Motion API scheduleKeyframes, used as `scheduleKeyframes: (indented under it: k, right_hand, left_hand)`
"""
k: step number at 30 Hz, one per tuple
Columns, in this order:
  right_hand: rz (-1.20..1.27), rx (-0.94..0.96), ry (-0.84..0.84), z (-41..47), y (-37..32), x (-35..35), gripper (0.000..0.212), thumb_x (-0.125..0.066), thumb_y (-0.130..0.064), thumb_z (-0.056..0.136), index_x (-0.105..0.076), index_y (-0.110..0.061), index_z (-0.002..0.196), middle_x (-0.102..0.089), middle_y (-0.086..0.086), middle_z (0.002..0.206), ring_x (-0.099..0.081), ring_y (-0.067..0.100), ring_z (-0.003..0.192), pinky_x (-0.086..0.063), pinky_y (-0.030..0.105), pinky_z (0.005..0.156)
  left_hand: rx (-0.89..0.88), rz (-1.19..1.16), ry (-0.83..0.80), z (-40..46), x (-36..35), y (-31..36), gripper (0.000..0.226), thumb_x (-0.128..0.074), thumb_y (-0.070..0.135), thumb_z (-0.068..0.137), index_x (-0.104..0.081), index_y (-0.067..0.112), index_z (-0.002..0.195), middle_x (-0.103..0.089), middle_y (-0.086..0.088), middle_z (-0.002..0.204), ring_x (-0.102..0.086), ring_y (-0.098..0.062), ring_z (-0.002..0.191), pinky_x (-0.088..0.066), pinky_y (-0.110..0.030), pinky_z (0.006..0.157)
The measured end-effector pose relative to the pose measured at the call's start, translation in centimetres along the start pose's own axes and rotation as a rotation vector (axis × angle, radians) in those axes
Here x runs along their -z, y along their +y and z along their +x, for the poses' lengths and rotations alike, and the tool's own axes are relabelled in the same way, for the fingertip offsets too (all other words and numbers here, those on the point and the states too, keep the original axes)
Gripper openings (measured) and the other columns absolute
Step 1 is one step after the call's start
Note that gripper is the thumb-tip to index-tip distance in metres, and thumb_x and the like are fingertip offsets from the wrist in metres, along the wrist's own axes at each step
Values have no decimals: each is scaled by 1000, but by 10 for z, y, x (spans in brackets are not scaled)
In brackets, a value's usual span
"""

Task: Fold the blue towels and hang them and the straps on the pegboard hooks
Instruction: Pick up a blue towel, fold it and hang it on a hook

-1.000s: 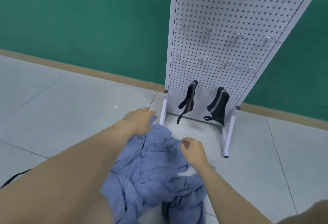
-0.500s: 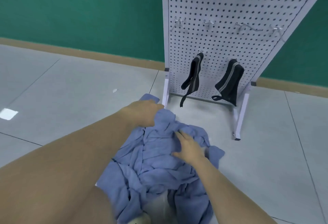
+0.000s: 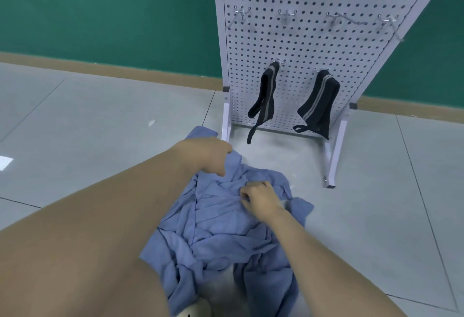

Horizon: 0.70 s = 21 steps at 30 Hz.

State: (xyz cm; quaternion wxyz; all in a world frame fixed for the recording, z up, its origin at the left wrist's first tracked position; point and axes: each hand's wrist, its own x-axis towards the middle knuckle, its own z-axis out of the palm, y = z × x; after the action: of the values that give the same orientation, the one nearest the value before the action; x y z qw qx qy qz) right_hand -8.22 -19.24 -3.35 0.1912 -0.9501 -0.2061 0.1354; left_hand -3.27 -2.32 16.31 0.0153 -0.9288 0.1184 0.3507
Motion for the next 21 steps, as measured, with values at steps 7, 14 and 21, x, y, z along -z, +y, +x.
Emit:
scheduleKeyframes:
  k: [7,14,21]
  right_hand:
    - [134,64,372,-11,-20,57,8,-61,-14,91,-61,-13,84,-55,2,85,-55,30,82,-40,41,76]
    - [449,33,773,-41,-60,208,8,-58,-11,98,-58,-15,91,-61,-1,84,-59,15,80,-51,28,74]
    - [515,-2,861,-90,-89,337,11,-59,-12,99,-59,-11,89,-65,3,86,-58,15,74,-52,35,76]
  left_hand:
    - [-37,20,53,-17,5,13,64,-62,33,100,-34,23,157,-47,-5,150,-47,-11,68,-36,-27,55]
    - [-194,-267,223,-41,6,14,43,-75,45,90,-55,17,115,-56,8,94,-56,-22,91,-44,-32,77]
    - [-312,-731,499,-64,22,50,42,-75,38,92,-61,21,127,-70,1,99,-67,-24,96,-52,-33,84]
